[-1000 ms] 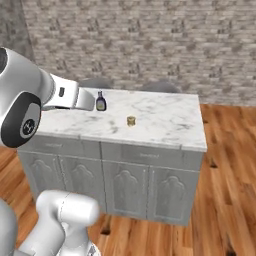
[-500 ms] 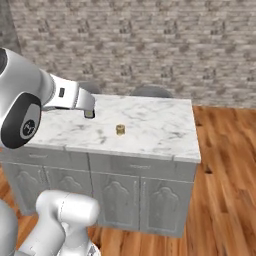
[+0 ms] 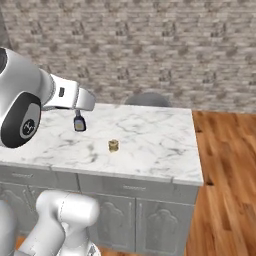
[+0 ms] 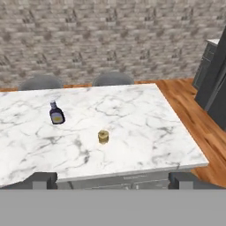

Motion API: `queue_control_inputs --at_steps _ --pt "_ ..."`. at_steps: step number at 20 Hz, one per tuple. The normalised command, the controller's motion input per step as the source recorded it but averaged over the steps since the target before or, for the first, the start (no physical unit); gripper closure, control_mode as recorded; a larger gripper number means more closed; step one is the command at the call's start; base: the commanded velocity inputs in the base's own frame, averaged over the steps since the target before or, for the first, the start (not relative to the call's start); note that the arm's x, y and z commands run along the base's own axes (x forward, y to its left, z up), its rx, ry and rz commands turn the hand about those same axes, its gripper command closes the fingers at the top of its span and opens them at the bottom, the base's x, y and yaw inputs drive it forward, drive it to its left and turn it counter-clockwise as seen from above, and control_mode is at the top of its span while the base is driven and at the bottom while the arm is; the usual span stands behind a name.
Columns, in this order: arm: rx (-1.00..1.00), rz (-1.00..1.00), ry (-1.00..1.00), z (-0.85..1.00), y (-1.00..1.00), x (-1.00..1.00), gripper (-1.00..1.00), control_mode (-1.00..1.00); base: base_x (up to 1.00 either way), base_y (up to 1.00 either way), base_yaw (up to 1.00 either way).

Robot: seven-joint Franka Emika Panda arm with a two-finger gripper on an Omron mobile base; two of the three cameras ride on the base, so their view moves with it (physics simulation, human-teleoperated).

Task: Pick the candle and candle from the dining table and place them in the open cabinet. Close the cabinet after placing the objects.

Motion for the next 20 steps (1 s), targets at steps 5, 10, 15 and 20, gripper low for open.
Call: queue_control_inputs --at_steps 5,10,15,20 --pt "0.0 0.0 0.0 0.0 0.0 0.0 -1.0 1.0 0.53 -0.1 0.0" --pt "0.0 0.0 0.0 0.0 0.0 0.0 -1.0 1.0 0.45 -0.06 0.0" --pt "0.0 0.0 0.0 0.0 0.0 0.0 -1.0 1.0 0.41 -0.07 0.0" --pt "0.0 0.0 0.0 0.0 0.0 0.0 -1.0 1.0 0.34 -0.03 0.0"
